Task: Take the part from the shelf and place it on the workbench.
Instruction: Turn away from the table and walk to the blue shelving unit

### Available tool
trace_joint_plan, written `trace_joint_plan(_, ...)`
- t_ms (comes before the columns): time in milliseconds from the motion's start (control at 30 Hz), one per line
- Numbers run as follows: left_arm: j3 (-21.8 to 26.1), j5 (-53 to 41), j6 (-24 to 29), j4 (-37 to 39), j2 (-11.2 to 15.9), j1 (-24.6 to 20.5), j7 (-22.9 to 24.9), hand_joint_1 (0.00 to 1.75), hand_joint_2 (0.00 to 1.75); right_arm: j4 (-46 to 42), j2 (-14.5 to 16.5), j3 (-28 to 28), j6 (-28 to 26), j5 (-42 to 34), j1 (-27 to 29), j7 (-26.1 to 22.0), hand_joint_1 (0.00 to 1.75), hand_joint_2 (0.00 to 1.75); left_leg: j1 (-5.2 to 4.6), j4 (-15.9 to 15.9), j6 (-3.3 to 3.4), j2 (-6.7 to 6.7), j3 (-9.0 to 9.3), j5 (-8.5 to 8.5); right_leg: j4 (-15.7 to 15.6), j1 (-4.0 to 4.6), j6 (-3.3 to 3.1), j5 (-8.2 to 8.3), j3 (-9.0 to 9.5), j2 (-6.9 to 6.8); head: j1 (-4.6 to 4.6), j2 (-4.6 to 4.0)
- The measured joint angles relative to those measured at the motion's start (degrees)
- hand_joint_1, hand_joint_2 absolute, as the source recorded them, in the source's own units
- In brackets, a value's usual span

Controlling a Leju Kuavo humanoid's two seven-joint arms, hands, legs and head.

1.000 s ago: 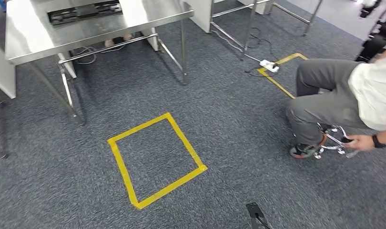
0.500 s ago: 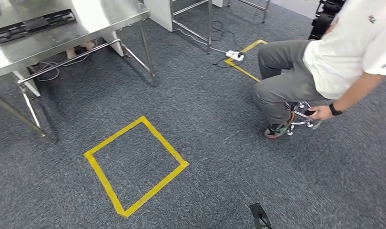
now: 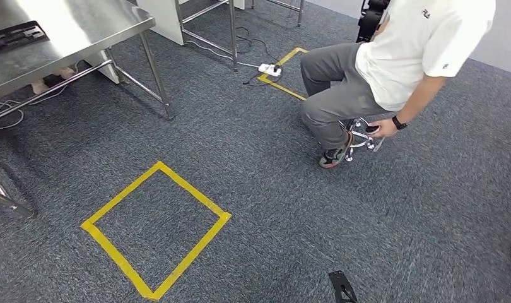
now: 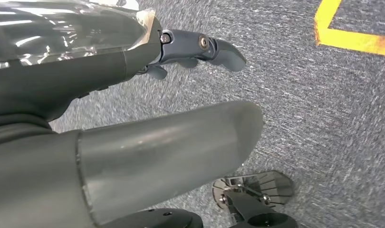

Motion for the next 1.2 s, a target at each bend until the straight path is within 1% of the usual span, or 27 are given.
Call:
trace_joint_plan(33,0.0,0.0,0.0,0.0,0.0,0.0,0.0,0.0,0.0,0.0,0.0,0.0,0.0,0.0,0.1,0.0,0.0,0.0,-0.13,0.0,0.06,0.85,-0.21,0.05,1.7,0.0,0.16,-0.5,-0.48,-0.1,0.04,0.0)
trace_joint_plan(67,0.0,0.0,0.0,0.0,0.0,0.0,0.0,0.0,0.0,0.0,0.0,0.0,0.0,0.0,0.2,0.0,0.0,0.0,-0.23,0.1,0.09,1.64,-0.33,0.07,1.1,0.04,0.46,-0.16,0.29,-0.24,0.12,0.0)
trace_joint_plan(100,0.0,0.0,0.0,0.0,0.0,0.0,0.0,0.0,0.0,0.0,-0.1,0.0,0.0,0.0,0.2,0.0,0.0,0.0,-0.31,0.1,0.04,2.38,-0.34,0.03,-1.8,0.12,0.81,0.92,2.27,-0.63,0.14,0.0)
trace_joint_plan(133,0.0,0.0,0.0,0.0,0.0,0.0,0.0,0.0,0.0,0.0,-0.1,0.0,0.0,0.0,0.2,0.0,0.0,0.0,-0.4,0.2,-0.09,3.12,-0.25,-0.09,-6.1,0.26,1.02,2.24,4.96,-1.78,0.15,0.0)
trace_joint_plan(200,0.0,0.0,0.0,0.0,-0.1,-0.1,0.0,0.0,0.0,0.0,-0.2,0.1,0.0,0.0,0.1,0.0,0.0,0.0,-0.82,0.5,-0.5,4.39,-0.18,-0.43,-13.0,0.93,0.61,3.95,9.18,-4.34,0.13,0.0)
trace_joint_plan(233,0.0,0.0,0.0,0.0,-0.1,-0.1,-0.1,0.0,0.0,0.0,-0.2,0.1,0.0,0.0,0.0,0.0,0.0,0.0,-1.03,0.6,-0.67,4.95,-0.17,-0.55,-14.6,1.18,0.2,4.19,9.98,-5.05,0.09,0.0)
trace_joint_plan(267,0.0,0.0,0.0,0.0,-0.1,-0.2,-0.4,0.0,0.0,0.0,-0.2,0.1,0.0,0.0,0.1,0.0,0.0,0.0,-1.19,0.6,-0.78,5.45,-0.18,-0.6,-14.8,1.42,-0.16,4.18,10.04,-4.86,0.06,0.0)
trace_joint_plan(300,0.0,0.1,0.0,0.0,-0.1,-0.2,-1.1,0.0,0.0,0.0,-0.3,0.1,0.0,-0.1,0.2,-0.1,0.0,0.0,-1.2,0.6,-0.89,5.91,-0.13,-0.66,-14.9,1.19,-0.43,4.33,9.92,-4.14,0.02,0.0)
trace_joint_plan(333,0.0,0.2,0.2,0.0,-0.1,-0.3,-2.1,0.0,0.0,0.0,-0.3,0.1,0.0,-0.3,0.3,-0.3,0.0,0.0,-1.11,0.8,-1.14,5.69,-0.12,-1.01,-15.1,0.95,-0.65,4.44,9.95,-3.52,0.01,0.0)
trace_joint_plan(400,0.0,0.3,1.2,0.0,-0.1,-0.2,-4.9,0.0,0.0,0.0,-0.4,0.1,0.0,-0.8,0.3,-0.8,0.0,0.0,-0.67,3.6,-1.89,3.01,-1.19,-3.3,-15.4,0.38,-1.31,4.78,10.0,-2.26,-0.08,0.0)
trace_joint_plan(467,0.0,0.2,2.5,0.0,-0.1,-0.1,-6.9,0.0,0.0,0.0,-0.4,0.1,0.0,-1.2,0.2,-1.3,0.0,0.0,-0.14,10.6,-2.58,-0.11,-4.24,-7.17,-15.5,0.28,-1.81,5.04,9.83,-0.97,-0.17,0.0)
trace_joint_plan(500,0.0,0.2,3.0,0.0,-0.1,0.0,-7.4,0.0,0.0,0.0,-0.4,0.1,0.0,-1.4,0.3,-1.5,0.0,0.0,0.07,14.2,-2.81,-0.66,-5.98,-8.61,-15.5,0.28,-1.94,5.12,9.72,-0.25,-0.17,0.0)
trace_joint_plan(533,0.0,0.2,3.3,0.0,-0.1,0.1,-7.9,0.0,0.0,0.0,-0.3,0.1,0.0,-1.5,0.4,-1.5,0.0,0.0,0.28,16.5,-2.97,-0.84,-7.16,-9.03,-15.5,0.28,-2.02,5.18,9.66,0.53,-0.17,0.0)
trace_joint_plan(567,0.0,0.3,3.4,0.0,-0.1,0.2,-8.5,0.0,0.0,0.0,-0.4,0.1,0.0,-1.5,0.5,-1.6,0.0,0.0,0.5,16.8,-3.06,-0.93,-7.44,-8.24,-15.5,0.27,-2.05,5.22,9.67,1.33,-0.17,0.0)
trace_joint_plan(633,0.0,0.5,3.4,0.0,-0.1,0.3,-9.7,0.0,0.0,0.0,-0.4,0.1,0.0,-1.7,0.6,-1.6,0.0,0.0,0.97,11.2,-3.06,-1.91,-5.2,-3.81,-15.5,0.19,-2.02,5.26,9.87,3.0,-0.17,0.0)
trace_joint_plan(700,0.0,0.7,3.4,0.1,0.0,0.4,-10.4,0.0,0.0,0.0,-0.3,0.1,0.0,-1.9,0.5,-1.6,0.0,0.0,1.34,4.6,-2.88,-4.97,-2.37,-0.15,-15.4,0.13,-1.73,5.4,9.77,4.49,-0.1,0.0)
trace_joint_plan(733,0.0,0.8,3.4,0.1,0.0,0.5,-10.5,0.0,0.0,0.0,-0.3,0.1,0.0,-2.0,0.4,-1.6,0.0,0.0,1.35,2.9,-2.78,-6.07,-1.72,0.53,-15.3,0.05,-1.41,5.54,9.51,5.18,-0.2,0.0)
trace_joint_plan(767,0.0,0.8,3.6,0.1,0.0,0.6,-10.6,0.0,0.0,0.0,-0.3,0.1,-0.1,-2.1,0.5,-1.6,0.0,0.0,1.26,2.3,-2.66,-6.45,-1.54,0.53,-15.3,-0.05,-0.98,5.75,9.15,5.83,-0.3,0.0)
trace_joint_plan(800,0.0,0.8,3.7,0.1,0.0,0.6,-10.6,0.0,0.0,0.0,-0.3,0.1,-0.1,-2.2,0.6,-1.6,0.0,0.0,1.11,1.9,-2.53,-5.75,-1.43,0.5,-15.5,-0.07,-0.49,6.01,8.8,6.52,-0.42,0.0)
trace_joint_plan(833,0.0,0.9,3.9,0.1,0.0,0.5,-10.6,0.0,0.0,0.0,-0.4,0.1,-0.1,-2.3,0.8,-1.6,0.0,0.0,1.1,1.2,-2.26,-4.88,-1.19,0.51,-15.5,-0.06,-0.11,6.1,8.44,6.53,-0.47,0.0)
trace_joint_plan(900,0.0,1.0,4.0,0.1,-0.1,0.6,-10.6,0.0,0.0,0.0,-0.5,0.1,-0.1,-2.5,1.0,-1.6,0.0,0.0,1.07,-0.2,-1.45,-3.19,-0.58,0.76,-13.5,0.28,0.05,4.96,6.94,3.94,-0.16,0.0)
trace_joint_plan(967,0.0,0.9,4.0,0.1,-0.1,0.8,-10.7,0.0,0.0,0.0,-0.6,0.1,-0.1,-2.6,0.9,-1.6,0.0,0.0,0.86,-0.8,-0.79,-1.44,-0.46,0.98,-6.7,0.45,-0.37,1.82,3.6,0.72,0.2,0.0)
trace_joint_plan(1033,0.0,0.8,3.9,0.1,-0.1,0.9,-10.6,0.0,0.0,0.0,-0.6,0.1,-0.1,-2.8,1.1,-1.7,0.0,0.0,0.68,-0.8,-0.66,0.32,-0.64,1.0,0.1,0.45,-0.32,-0.64,0.62,0.01,0.39,0.0)
trace_joint_plan(1067,0.0,0.7,3.9,0.1,-0.1,0.9,-10.5,0.0,0.0,0.0,-0.6,0.1,-0.1,-2.8,1.3,-1.8,0.0,0.0,0.63,-0.8,-0.66,1.11,-0.68,1.0,1.0,0.45,-0.01,-0.77,0.55,-0.11,0.43,0.0)
trace_joint_plan(1100,0.0,0.7,3.8,0.1,-0.1,0.9,-10.3,0.0,0.0,0.0,-0.6,0.1,-0.1,-2.9,1.4,-1.8,0.0,0.0,0.61,-0.7,-0.69,1.88,-0.68,0.98,-0.6,0.44,0.43,-0.05,1.71,-0.37,0.46,0.0)
trace_joint_plan(1133,0.0,0.7,3.6,0.1,-0.1,0.9,-9.9,0.0,0.0,0.0,-0.7,0.1,-0.1,-2.9,1.5,-1.9,0.0,0.0,0.61,-0.7,-0.76,2.62,-0.62,0.93,-4.3,0.43,0.87,1.26,3.94,-1.05,0.48,0.0)
trace_joint_plan(1200,0.0,0.5,3.1,0.1,-0.1,0.8,-8.8,0.0,0.0,0.0,-0.7,0.1,-0.1,-2.9,1.3,-1.9,0.0,0.0,0.36,-0.6,-1.13,3.99,-0.6,0.73,-12.6,0.71,1.15,3.69,8.72,-3.66,0.51,0.0)
